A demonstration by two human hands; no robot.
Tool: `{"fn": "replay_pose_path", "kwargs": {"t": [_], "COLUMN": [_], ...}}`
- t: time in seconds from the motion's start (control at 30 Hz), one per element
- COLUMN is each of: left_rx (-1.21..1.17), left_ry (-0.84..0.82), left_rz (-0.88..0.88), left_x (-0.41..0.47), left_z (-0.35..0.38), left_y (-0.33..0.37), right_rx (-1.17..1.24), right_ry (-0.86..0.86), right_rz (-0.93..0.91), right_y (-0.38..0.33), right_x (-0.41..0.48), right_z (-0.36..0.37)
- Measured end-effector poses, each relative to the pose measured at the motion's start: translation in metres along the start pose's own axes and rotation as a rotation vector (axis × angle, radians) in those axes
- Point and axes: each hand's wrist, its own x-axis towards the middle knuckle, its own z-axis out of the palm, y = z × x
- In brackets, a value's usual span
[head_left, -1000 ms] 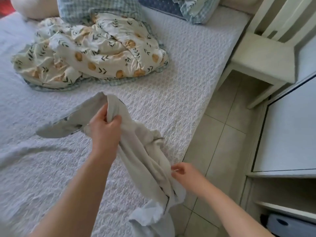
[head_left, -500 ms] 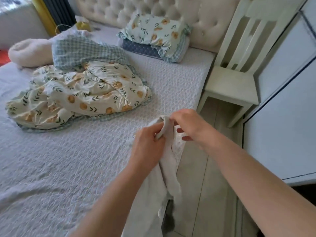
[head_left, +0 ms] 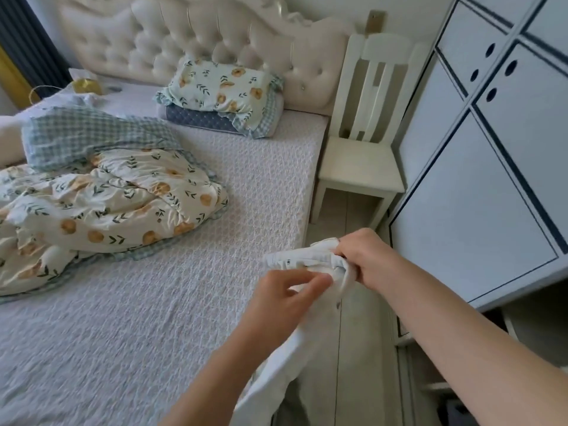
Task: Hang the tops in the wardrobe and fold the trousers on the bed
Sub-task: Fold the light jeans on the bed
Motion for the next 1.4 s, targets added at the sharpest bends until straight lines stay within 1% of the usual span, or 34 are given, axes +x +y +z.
{"fn": "replay_pose_path", "kwargs": {"t": [0.03, 0.07, 0.1, 0.13, 0.17, 0.2, 0.27, 0.33, 0.4, 0.47, 0.57, 0.63, 0.7, 0.87, 0.9, 0.93, 0.97, 1.03, 1.07, 1.13, 1.23, 1.33, 1.4], "left_rx": [-0.092, -0.129, -0.075, 0.038, 0.144, 0.230, 0.343, 0.401, 0.345, 0.212, 0.115, 0.031, -0.030, 0.007, 0.022, 0.049, 0.090, 0.182, 0.212, 0.231, 0.252, 0.305, 0.271], "left_ry": [0.076, 0.170, 0.265, 0.334, 0.362, 0.347, 0.263, 0.225, 0.254, 0.282, 0.307, 0.297, 0.271, 0.193, 0.177, 0.168, 0.151, 0.064, 0.010, -0.031, 0.002, -0.004, -0.008], "left_rz": [-0.062, -0.105, -0.117, -0.116, -0.114, -0.104, -0.052, 0.045, 0.151, 0.175, 0.239, 0.309, 0.380, 0.515, 0.541, 0.572, 0.602, 0.628, 0.626, 0.619, 0.635, 0.655, 0.637], "left_x": [0.005, 0.012, 0.019, 0.025, 0.031, 0.037, 0.049, 0.063, 0.077, 0.092, 0.109, 0.116, 0.119, 0.128, 0.129, 0.129, 0.129, 0.127, 0.125, 0.122, 0.122, 0.120, 0.117], "left_z": [-0.001, -0.002, -0.004, -0.007, -0.010, -0.011, -0.011, -0.005, 0.001, 0.003, 0.005, 0.010, 0.018, 0.038, 0.041, 0.045, 0.049, 0.060, 0.067, 0.079, 0.085, 0.080, 0.077], "left_y": [0.000, -0.001, -0.004, -0.006, -0.007, -0.008, -0.006, 0.005, 0.023, 0.050, 0.091, 0.120, 0.148, 0.217, 0.231, 0.245, 0.258, 0.278, 0.285, 0.295, 0.306, 0.310, 0.307], "right_rx": [0.028, 0.057, 0.099, 0.148, 0.197, 0.244, 0.319, 0.363, 0.376, 0.387, 0.396, 0.331, 0.178, -0.241, -0.272, -0.239, -0.147, 0.043, 0.059, -0.028, -0.165, -0.181, -0.139], "right_ry": [0.021, 0.028, 0.018, 0.001, -0.021, -0.047, -0.095, -0.134, -0.154, -0.145, -0.094, -0.034, 0.023, 0.098, 0.107, 0.097, 0.071, 0.020, 0.021, 0.074, 0.231, 0.275, 0.322], "right_rz": [-0.011, -0.029, -0.050, -0.072, -0.094, -0.120, -0.173, -0.214, -0.249, -0.282, -0.320, -0.348, -0.389, -0.493, -0.520, -0.550, -0.580, -0.653, -0.696, -0.759, -0.774, -0.780, -0.785], "right_y": [-0.002, -0.005, -0.008, -0.012, -0.016, -0.019, -0.026, -0.033, -0.040, -0.045, -0.049, -0.045, -0.037, -0.034, -0.040, -0.046, -0.054, -0.072, -0.081, -0.094, -0.101, -0.100, -0.099], "right_x": [-0.003, -0.007, -0.012, -0.019, -0.026, -0.034, -0.047, -0.057, -0.066, -0.072, -0.078, -0.081, -0.081, -0.086, -0.089, -0.093, -0.099, -0.113, -0.120, -0.129, -0.135, -0.133, -0.132], "right_z": [-0.010, -0.020, -0.031, -0.042, -0.053, -0.064, -0.087, -0.108, -0.129, -0.151, -0.181, -0.193, -0.200, -0.215, -0.220, -0.225, -0.230, -0.236, -0.239, -0.240, -0.246, -0.249, -0.246]}}
